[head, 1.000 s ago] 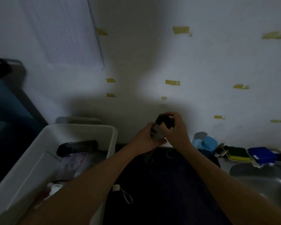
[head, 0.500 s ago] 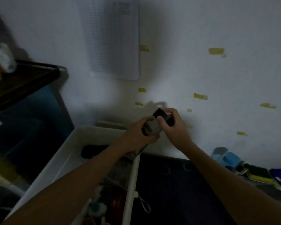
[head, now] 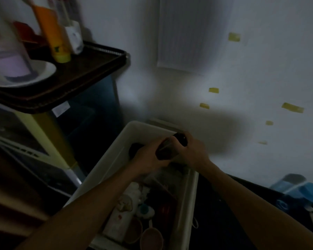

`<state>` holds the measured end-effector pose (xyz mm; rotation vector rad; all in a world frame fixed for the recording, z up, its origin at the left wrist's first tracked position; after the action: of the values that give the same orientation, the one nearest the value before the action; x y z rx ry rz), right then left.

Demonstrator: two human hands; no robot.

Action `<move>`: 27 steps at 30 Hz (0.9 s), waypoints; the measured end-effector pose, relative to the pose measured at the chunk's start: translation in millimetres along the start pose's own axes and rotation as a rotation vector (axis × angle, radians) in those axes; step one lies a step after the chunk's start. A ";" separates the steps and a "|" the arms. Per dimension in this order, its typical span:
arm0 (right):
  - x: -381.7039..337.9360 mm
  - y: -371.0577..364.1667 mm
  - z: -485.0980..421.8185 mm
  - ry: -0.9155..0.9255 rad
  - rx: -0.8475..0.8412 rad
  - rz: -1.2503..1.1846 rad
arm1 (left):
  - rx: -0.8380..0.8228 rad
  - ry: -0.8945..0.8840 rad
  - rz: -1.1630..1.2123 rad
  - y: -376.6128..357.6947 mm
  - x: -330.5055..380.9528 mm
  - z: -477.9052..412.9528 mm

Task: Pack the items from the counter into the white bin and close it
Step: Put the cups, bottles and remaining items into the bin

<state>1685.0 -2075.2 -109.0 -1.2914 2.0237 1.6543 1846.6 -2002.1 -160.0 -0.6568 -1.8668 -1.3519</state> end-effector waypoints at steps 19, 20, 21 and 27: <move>27.0 -123.8 64.2 -0.601 -0.214 -0.386 | -0.137 -0.008 -0.249 14.9 -101.7 23.4; 30.1 -126.9 67.1 -0.623 -0.233 -0.398 | -0.129 -0.009 -0.260 15.3 -104.9 22.9; 32.6 -130.0 69.5 -0.624 -0.251 -0.390 | -0.121 -0.011 -0.273 15.6 -107.5 22.6; 37.2 -140.7 70.2 -0.547 -0.269 -0.302 | -0.109 -0.007 -0.387 11.8 -113.8 20.5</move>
<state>1742.5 -2028.2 -252.5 -1.0020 1.2644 1.9054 1919.0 -1977.6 -247.6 -0.3614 -2.0062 -1.7058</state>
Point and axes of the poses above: each hand's wrist, its own z-axis away from the middle knuckle, its own y-axis out of the back of the hand, x = y × z, the point moved 3 cm from there along -z, towards the middle knuckle, and after that the axes turned 10 degrees about x, right-handed, at the moved point
